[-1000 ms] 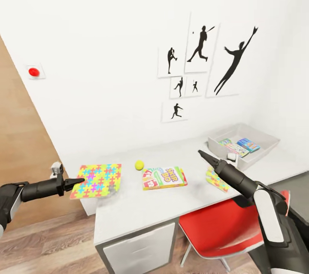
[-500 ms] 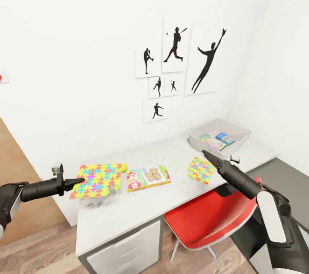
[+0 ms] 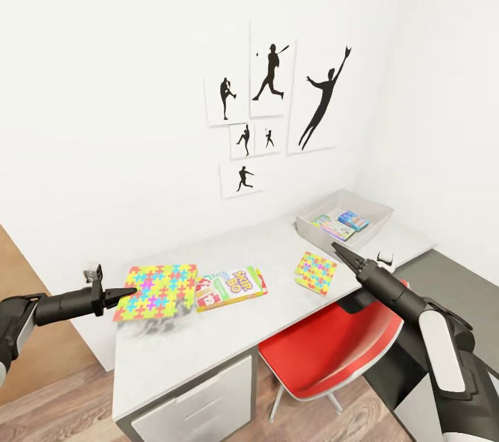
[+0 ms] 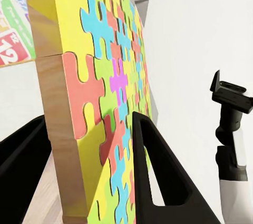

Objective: Put all the toys in the child's room - the three board games (two on the bed and one on the table), the two jigsaw puzzles on the table, and the tennis ball on the table - inside the toy box on the table in the child's room.

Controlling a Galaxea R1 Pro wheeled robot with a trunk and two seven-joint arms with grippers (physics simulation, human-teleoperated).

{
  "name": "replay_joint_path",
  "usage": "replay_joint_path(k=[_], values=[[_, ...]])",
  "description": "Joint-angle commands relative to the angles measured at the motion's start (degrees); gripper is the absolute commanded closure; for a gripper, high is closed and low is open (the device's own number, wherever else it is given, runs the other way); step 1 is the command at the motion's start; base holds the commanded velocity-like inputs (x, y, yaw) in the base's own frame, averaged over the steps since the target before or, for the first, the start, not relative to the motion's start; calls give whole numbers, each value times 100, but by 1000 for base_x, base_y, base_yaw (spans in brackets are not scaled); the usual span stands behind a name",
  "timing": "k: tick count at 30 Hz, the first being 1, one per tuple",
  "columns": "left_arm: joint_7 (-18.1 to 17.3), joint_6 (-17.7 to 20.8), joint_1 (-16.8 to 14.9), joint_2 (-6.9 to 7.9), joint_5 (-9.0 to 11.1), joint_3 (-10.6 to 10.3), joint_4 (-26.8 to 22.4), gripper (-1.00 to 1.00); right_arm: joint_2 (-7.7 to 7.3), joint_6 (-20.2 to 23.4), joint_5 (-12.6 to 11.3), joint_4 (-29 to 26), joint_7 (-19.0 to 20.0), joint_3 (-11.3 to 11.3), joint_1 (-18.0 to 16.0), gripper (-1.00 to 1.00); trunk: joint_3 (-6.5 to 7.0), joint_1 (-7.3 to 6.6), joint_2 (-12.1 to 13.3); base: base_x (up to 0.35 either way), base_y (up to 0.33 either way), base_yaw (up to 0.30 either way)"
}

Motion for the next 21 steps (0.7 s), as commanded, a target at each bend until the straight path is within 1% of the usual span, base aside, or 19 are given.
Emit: replay_joint_path(k=[1,4,7,15,19,21], values=[[-29,60,-4,-2,-17,2,-1,100,0,34,-19,0,9,-6,-6,-100,-12,4,-13,0,0,-9],[-29,46,1,-8,-17,-8,-1,100,0,34,-17,0,12,-6,-6,-100,0,4,-13,22,-25,-85],[-29,-6,2,-10,-17,-4,-2,100,0,33,-21,0,21,-6,-6,-100,20,4,-13,81,-188,-153],[-29,-79,2,-11,-14,-11,-24,100,0,33,-14,0,30,-6,-6,-100,81,4,-13,103,-300,-177],[-29,-79,9,-24,-9,-19,-316,100,0,33,-14,0,30,-6,7,-100,111,4,-13,100,-322,-180],[-29,-75,11,-22,-8,-14,-402,100,2,33,-16,0,24,-13,112,-100,123,4,-13,99,-323,-146]])
